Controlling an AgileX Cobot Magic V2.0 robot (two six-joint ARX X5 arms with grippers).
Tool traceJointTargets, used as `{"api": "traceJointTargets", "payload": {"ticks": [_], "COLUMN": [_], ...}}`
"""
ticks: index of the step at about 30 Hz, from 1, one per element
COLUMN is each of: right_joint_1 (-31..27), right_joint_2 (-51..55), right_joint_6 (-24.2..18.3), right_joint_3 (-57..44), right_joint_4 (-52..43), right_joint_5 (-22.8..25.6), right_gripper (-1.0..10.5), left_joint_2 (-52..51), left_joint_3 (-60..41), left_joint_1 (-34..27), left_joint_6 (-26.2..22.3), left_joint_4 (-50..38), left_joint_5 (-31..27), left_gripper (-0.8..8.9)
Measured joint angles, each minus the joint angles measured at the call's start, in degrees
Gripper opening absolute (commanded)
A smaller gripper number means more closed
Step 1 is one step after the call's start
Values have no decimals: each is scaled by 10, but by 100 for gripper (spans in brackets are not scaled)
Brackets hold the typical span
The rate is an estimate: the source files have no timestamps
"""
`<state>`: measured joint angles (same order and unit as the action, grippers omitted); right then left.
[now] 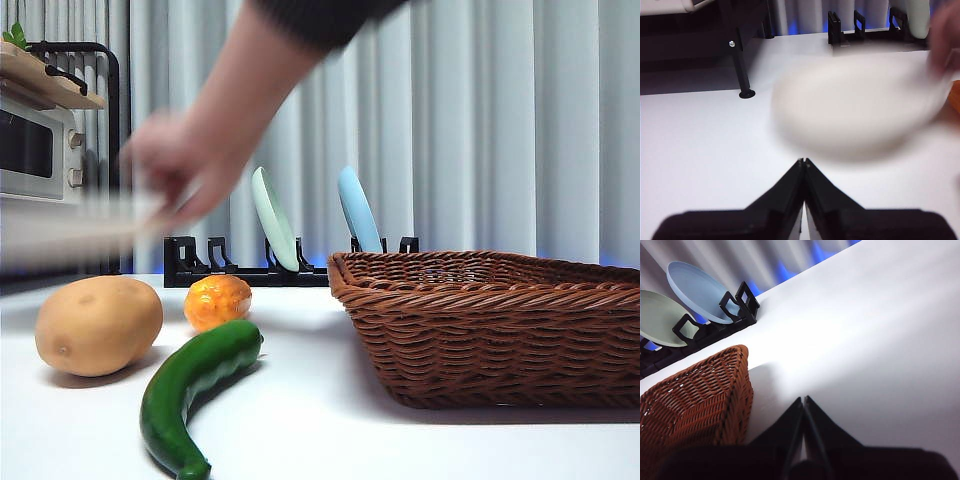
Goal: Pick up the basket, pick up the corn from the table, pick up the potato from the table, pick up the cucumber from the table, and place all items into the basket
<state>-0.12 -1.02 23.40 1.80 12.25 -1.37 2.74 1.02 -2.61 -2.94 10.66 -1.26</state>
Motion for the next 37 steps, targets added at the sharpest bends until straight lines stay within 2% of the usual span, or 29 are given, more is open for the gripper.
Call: {"api": "traceJointTargets", "payload": {"ticks": [11,14,21,26,30,33,37], "right_joint_1": [0,0,0,0,0,0,0], "right_joint_2": [0,0,-18,-89,-177,-254,-367], "right_joint_6": [0,0,2,2,-4,-17,-33], "right_joint_3": [0,0,16,77,141,198,279], "right_joint_4": [0,0,4,5,6,5,11], "right_joint_5": [0,-3,-60,-63,-87,-122,-193], "right_gripper": [1,0,-10,-10,-10,-9,-7], "left_joint_2": [0,0,1,44,118,190,294], "left_joint_3": [0,0,12,85,150,203,281], "left_joint_1": [0,0,0,0,0,0,0], "left_joint_6": [3,48,127,173,186,188,190], "left_joint_4": [0,-1,-23,-13,-13,-13,1], "left_joint_5": [0,1,19,19,30,61,125], "left_gripper": [-4,-4,-6,-6,-6,-6,-6]}}
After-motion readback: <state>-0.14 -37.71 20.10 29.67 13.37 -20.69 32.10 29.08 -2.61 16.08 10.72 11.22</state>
